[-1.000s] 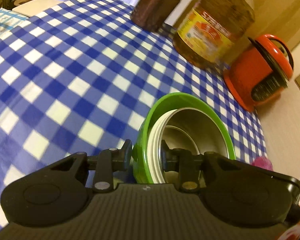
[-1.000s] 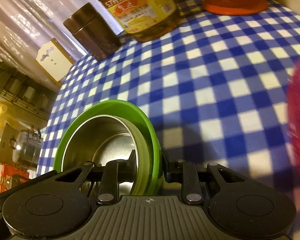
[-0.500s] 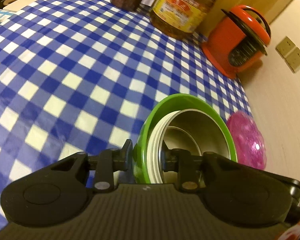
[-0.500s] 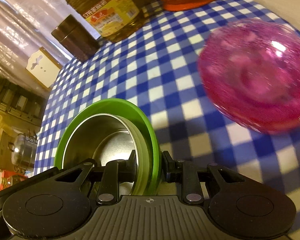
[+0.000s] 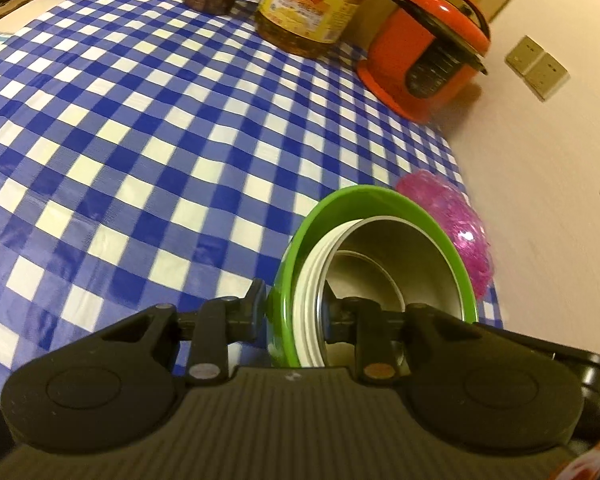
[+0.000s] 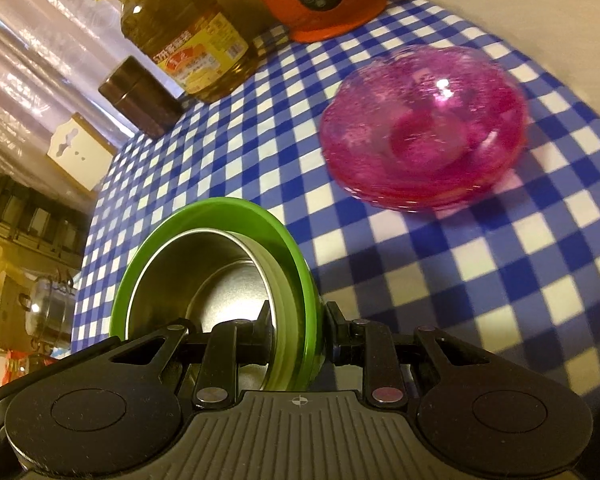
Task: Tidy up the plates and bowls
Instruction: 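Carry the green bowl stack with both grippers over the pink plate stack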
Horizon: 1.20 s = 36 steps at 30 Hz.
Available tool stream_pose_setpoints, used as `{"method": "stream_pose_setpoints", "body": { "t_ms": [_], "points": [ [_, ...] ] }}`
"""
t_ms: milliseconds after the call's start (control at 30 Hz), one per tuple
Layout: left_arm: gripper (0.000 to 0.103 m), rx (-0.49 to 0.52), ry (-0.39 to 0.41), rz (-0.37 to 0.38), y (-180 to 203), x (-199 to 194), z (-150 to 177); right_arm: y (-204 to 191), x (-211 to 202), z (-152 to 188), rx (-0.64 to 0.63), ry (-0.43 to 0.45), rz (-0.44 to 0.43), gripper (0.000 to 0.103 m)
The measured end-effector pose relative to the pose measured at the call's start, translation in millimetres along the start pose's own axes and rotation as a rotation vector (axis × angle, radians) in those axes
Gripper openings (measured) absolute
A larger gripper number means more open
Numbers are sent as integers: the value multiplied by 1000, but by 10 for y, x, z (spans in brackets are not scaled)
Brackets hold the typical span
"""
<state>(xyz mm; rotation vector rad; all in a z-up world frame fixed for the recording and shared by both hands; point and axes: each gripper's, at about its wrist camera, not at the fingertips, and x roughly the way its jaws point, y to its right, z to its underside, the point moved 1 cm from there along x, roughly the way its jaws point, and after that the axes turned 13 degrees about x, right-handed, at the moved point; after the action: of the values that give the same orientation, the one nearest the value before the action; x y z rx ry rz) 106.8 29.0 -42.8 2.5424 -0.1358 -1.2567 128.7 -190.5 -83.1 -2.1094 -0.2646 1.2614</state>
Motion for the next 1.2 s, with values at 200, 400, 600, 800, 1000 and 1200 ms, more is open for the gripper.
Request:
{"method": "stream_pose_setpoints", "body": {
  "t_ms": [200, 400, 600, 800, 1000, 1200],
  "points": [
    [23, 32, -11, 24, 217, -60, 72, 123, -210, 4, 28, 18, 8, 25],
    [23, 60, -30, 43, 399, -61, 126, 280, -391, -1, 54, 30, 18, 25],
    [23, 84, -52, 59, 564, -20, 175, 438, -517, -10, 84, 37, 30, 25],
    [23, 104, -65, 71, 711, 17, 180, 557, -611, -64, 105, 46, 38, 25],
    [23, 122, -72, 83, 829, 45, 153, 636, -699, -121, 119, 57, 41, 25],
    [23, 141, -75, 90, 929, 70, 122, 708, -766, -159, 138, 64, 34, 25]
  ]
}}
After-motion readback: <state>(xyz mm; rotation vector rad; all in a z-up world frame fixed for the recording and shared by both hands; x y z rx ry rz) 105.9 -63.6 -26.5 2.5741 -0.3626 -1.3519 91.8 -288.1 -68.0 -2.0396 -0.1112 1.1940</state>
